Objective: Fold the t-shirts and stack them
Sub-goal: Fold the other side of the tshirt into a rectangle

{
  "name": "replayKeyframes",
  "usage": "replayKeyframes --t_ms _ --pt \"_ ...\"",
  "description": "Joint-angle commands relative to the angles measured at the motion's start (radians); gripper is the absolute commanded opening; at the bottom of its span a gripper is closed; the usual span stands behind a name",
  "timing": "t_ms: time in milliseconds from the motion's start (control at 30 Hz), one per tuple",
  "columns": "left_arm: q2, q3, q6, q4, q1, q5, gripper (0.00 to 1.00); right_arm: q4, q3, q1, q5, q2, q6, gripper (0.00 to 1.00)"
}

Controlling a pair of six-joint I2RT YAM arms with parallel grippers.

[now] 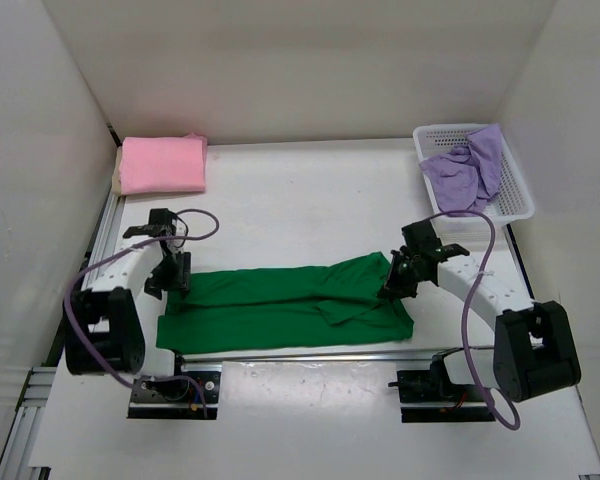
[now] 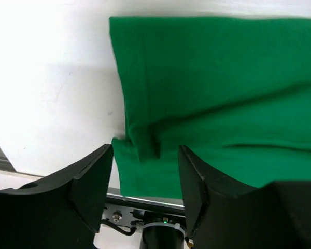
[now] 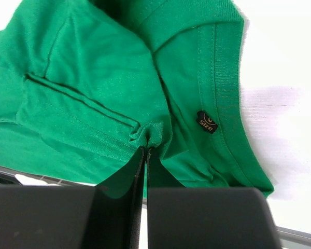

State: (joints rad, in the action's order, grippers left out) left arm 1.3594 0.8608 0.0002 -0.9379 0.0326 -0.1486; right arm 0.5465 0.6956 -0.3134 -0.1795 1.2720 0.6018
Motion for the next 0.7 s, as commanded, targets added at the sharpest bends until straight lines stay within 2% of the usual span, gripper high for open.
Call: replayKeyframes --t_ms 0,133,367,667 --pt "0.082 0.026 0.0 0.016 -0.002 -0.032 0.66 -0.019 0.01 0.007 0.002 0.023 -0.011 0.0" --pt "0.155 0.015 0.0 -0.001 -0.002 -0.029 0.69 -0.01 0.047 0.007 0.011 0.023 -0.031 0.0" --pt "0.202 -0.017 0.0 0.048 -0.02 -0.098 0.68 0.082 0.077 0.036 0.092 0.011 -0.076 0.0" --pt "0.202 -0.026 0.0 0.057 -0.02 -0.089 0.68 0.127 0.087 0.063 0.015 -0.037 -0.134 0.0"
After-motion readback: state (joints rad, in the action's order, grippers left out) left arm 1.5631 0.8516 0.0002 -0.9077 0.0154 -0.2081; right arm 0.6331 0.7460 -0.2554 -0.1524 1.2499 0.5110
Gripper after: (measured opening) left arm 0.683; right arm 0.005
